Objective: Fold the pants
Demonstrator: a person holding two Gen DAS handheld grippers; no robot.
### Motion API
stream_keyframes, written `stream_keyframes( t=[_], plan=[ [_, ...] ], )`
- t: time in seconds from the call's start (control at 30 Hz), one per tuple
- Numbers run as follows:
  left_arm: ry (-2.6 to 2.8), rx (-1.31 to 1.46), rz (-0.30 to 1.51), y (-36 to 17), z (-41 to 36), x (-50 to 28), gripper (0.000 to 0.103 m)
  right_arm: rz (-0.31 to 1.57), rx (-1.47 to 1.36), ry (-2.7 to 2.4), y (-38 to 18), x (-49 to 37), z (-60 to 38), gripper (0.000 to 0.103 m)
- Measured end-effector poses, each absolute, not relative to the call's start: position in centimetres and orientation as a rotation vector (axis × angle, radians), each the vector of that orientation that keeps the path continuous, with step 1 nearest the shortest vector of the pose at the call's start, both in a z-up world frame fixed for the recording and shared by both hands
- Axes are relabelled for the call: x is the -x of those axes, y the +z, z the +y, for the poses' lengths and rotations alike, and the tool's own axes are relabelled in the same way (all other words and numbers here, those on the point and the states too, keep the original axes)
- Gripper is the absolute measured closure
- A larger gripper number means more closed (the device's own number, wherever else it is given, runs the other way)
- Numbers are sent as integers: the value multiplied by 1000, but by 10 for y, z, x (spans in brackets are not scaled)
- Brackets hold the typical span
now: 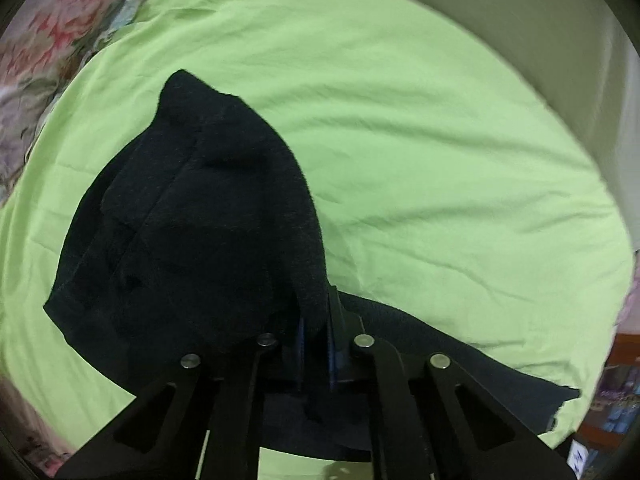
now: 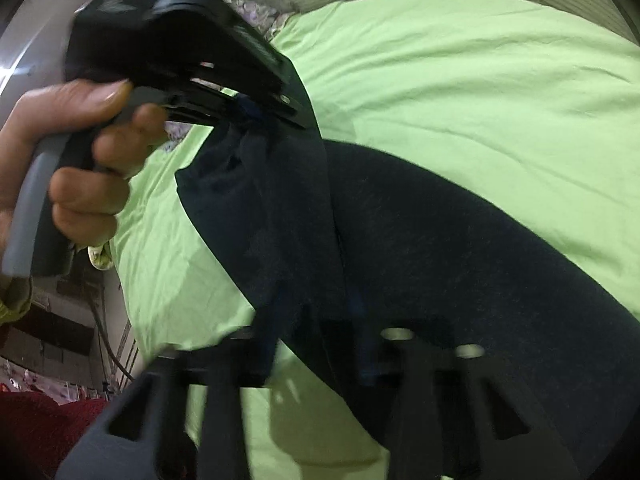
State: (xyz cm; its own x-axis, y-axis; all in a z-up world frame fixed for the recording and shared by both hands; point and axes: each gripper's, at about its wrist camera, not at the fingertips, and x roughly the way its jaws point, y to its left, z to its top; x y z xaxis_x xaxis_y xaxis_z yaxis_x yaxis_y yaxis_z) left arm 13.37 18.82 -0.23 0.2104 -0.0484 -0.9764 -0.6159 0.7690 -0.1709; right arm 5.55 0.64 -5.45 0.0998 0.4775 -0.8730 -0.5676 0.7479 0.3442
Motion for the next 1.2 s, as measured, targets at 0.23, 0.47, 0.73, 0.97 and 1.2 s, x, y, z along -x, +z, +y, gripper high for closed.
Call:
stream_keyframes(
  t=[0.23, 0.47, 0.73, 0.97, 1.2],
  plan=[
    [361, 784, 1139, 17, 215, -64, 99, 1179, 116, 835, -27, -41, 9, 96],
    [308, 933, 1031, 4, 228, 11, 99, 1175, 278, 868, -24, -19, 23, 96],
    [248, 1053, 942, -34, 255, 34, 99, 1226, 355, 832, -35, -22, 30, 96],
    [205, 1085, 937, -53, 265, 38, 98, 1248, 412, 806, -43, -19, 38, 96],
    [202, 1104, 946, -72, 273, 41, 91, 1288, 418, 775, -53, -22, 44, 91]
  ],
)
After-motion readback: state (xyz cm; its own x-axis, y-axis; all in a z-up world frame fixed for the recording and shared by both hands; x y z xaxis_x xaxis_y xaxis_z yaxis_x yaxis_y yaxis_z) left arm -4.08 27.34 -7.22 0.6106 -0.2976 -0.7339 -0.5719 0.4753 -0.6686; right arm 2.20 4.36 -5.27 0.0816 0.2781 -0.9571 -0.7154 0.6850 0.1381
